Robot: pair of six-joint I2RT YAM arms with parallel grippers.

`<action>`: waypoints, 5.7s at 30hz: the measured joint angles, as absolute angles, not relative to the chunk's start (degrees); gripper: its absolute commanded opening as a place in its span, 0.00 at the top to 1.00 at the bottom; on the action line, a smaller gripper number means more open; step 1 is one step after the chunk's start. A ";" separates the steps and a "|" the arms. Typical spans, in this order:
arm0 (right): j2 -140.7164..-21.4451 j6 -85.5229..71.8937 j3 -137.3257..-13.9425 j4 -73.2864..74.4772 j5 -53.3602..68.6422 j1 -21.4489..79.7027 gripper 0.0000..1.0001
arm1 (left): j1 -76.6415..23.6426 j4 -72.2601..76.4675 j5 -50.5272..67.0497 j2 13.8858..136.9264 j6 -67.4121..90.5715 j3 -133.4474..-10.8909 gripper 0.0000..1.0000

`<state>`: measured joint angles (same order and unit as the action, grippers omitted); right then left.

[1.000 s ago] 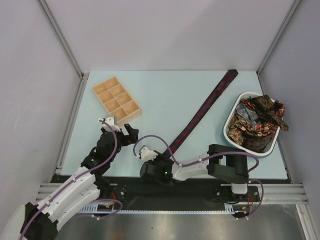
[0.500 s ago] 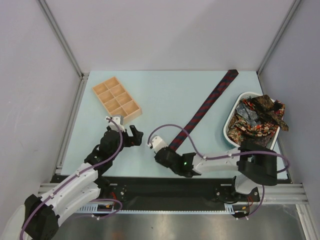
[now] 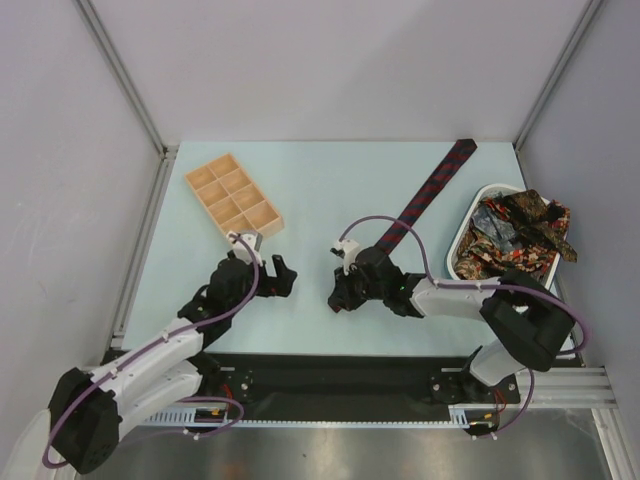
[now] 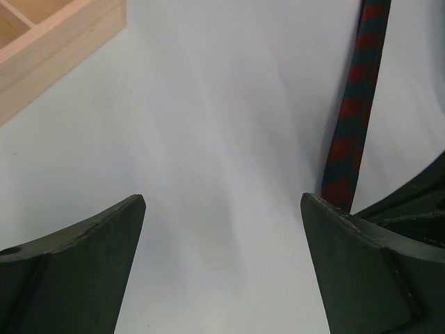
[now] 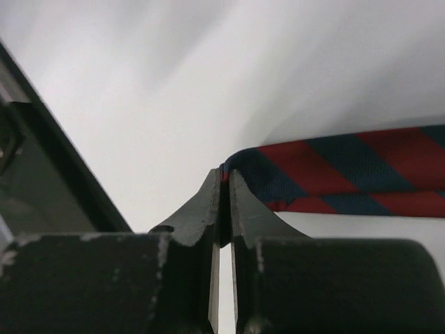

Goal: Roll the ties
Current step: Roll the tie

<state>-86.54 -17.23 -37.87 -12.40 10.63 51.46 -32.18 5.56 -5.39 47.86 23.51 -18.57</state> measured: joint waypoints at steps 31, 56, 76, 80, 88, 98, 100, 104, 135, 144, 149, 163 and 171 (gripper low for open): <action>-104.49 -27.40 -42.17 -21.69 47.37 33.85 1.00 | -48.60 22.79 3.01 71.31 6.81 -20.95 0.12; -106.69 -26.79 -44.53 -19.14 49.10 33.15 0.87 | -53.87 16.62 3.20 87.05 3.01 -31.66 0.53; -104.44 -25.26 -43.42 -16.56 46.37 31.57 0.80 | -53.87 12.82 3.20 87.74 3.66 -33.78 0.60; -104.16 -25.04 -43.16 -16.47 46.30 31.48 0.97 | -53.87 12.80 3.20 87.77 3.68 -33.78 0.59; -104.12 -24.34 -43.70 -15.03 45.82 31.46 1.00 | -53.89 12.62 3.70 87.39 4.03 -33.74 0.42; -103.79 -23.42 -45.63 -12.03 44.95 32.32 1.00 | -53.89 13.41 2.74 75.90 4.75 -29.93 0.00; -103.79 -23.42 -46.02 -11.33 44.40 32.53 1.00 | -53.89 13.15 0.16 73.30 5.17 -29.65 0.00; -103.74 -23.49 -46.78 -10.46 43.90 32.82 1.00 | -53.89 12.71 -7.55 68.73 7.07 -29.67 0.00; -106.54 -20.60 -50.41 -9.30 47.31 31.75 0.99 | -56.90 12.21 -9.10 91.42 -0.78 -39.94 0.12; -106.63 -21.39 -49.60 -11.18 48.56 31.22 0.99 | -56.97 8.82 -10.11 96.14 -0.97 -44.14 0.42; -106.74 -21.82 -49.36 -11.29 49.01 30.89 0.99 | -56.84 7.53 -8.73 96.47 -1.54 -44.77 0.57; -107.18 -21.39 -49.41 -10.04 50.81 30.26 0.98 | -56.95 6.90 -7.31 96.31 -2.02 -44.80 0.54; -107.59 -20.38 -50.17 -8.29 50.15 29.02 0.99 | -57.10 6.81 -6.92 96.27 -2.04 -44.84 0.45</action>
